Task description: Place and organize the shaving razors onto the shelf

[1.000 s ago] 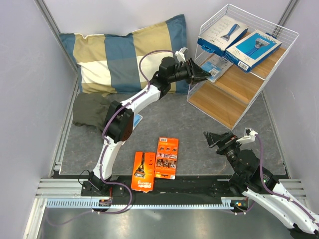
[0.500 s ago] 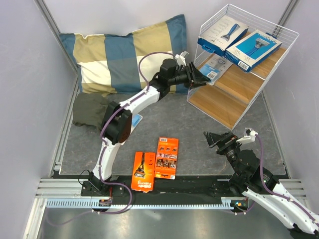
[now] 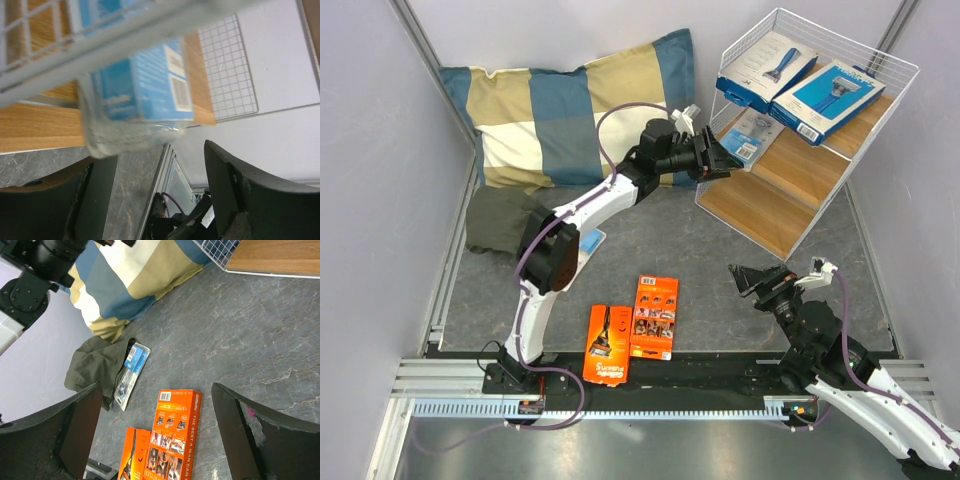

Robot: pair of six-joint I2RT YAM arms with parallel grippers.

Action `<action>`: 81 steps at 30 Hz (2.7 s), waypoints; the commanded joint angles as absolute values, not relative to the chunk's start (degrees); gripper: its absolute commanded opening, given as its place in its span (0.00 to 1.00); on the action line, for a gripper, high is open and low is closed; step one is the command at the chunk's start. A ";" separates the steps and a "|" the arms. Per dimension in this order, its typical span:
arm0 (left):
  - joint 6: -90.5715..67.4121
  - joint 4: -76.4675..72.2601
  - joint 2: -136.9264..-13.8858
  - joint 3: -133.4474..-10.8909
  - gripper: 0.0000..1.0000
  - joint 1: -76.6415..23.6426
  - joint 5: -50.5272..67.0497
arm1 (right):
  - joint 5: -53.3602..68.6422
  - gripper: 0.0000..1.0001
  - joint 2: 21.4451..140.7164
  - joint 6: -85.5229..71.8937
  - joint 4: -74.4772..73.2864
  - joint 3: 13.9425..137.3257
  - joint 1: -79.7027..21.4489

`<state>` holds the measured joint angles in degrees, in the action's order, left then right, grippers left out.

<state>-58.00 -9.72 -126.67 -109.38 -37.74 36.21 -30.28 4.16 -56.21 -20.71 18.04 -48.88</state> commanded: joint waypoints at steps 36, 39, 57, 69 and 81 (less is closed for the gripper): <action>-24.96 10.54 -89.47 -67.07 0.87 -28.75 0.18 | -28.83 0.98 4.04 -55.72 -21.01 16.53 -48.87; -25.66 14.13 -89.38 -65.66 0.87 -26.72 -2.37 | -28.74 0.98 4.13 -55.81 -20.83 16.17 -48.87; -37.96 18.20 -78.05 -47.03 0.74 -16.01 -13.54 | -26.72 0.98 4.83 -57.22 -18.11 13.54 -48.87; -37.71 15.74 -82.70 -44.83 0.67 -15.03 -12.04 | -26.10 0.98 5.27 -57.48 -17.40 12.92 -48.87; -35.51 13.36 -88.68 -45.00 0.56 -14.85 -14.76 | -26.19 0.98 5.27 -57.48 -17.40 12.74 -48.87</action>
<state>-35.99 15.62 -85.34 -45.36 -15.11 -13.30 -26.61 5.32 -57.25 -18.92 13.52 -48.88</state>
